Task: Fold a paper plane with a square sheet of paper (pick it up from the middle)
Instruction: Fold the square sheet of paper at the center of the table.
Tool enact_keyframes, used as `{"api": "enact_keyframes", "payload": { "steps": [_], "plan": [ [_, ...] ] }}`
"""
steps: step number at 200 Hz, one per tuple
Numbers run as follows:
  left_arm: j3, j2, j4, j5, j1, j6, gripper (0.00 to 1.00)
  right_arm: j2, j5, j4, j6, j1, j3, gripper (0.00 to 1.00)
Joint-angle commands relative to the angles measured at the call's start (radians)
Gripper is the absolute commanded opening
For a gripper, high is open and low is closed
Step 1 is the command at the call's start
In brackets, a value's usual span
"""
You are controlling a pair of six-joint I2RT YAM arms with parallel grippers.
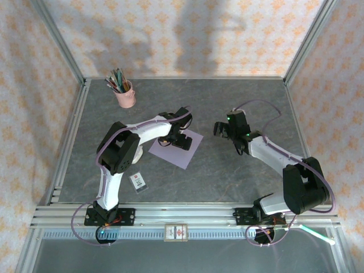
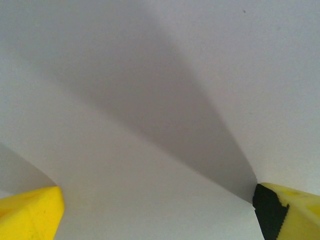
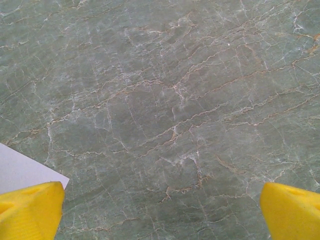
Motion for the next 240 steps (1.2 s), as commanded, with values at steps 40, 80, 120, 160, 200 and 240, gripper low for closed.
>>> {"api": "enact_keyframes", "payload": {
  "steps": [40,80,120,160,200,240],
  "plan": [
    [-0.032,0.05,-0.028,-0.008,0.002,0.017,0.94,-0.027,0.005,-0.011,0.002,-0.004,-0.001,1.0],
    [-0.033,0.048,-0.025,-0.006,0.001,0.015,0.93,-0.028,0.006,-0.014,0.002,-0.004,0.0,1.0],
    [-0.022,0.033,-0.015,0.02,0.001,0.008,0.92,-0.029,0.003,-0.016,0.005,-0.004,-0.003,1.0],
    [-0.029,0.012,0.006,0.032,0.002,-0.006,0.82,-0.032,0.003,-0.019,0.006,-0.003,-0.009,1.0],
    [-0.085,-0.046,0.103,0.077,0.002,-0.025,0.6,-0.04,-0.007,-0.023,0.014,-0.004,-0.006,1.0],
    [-0.188,-0.178,0.307,0.269,0.011,-0.081,0.39,-0.063,-0.051,-0.049,0.027,-0.004,0.019,1.0]
  ]
}}
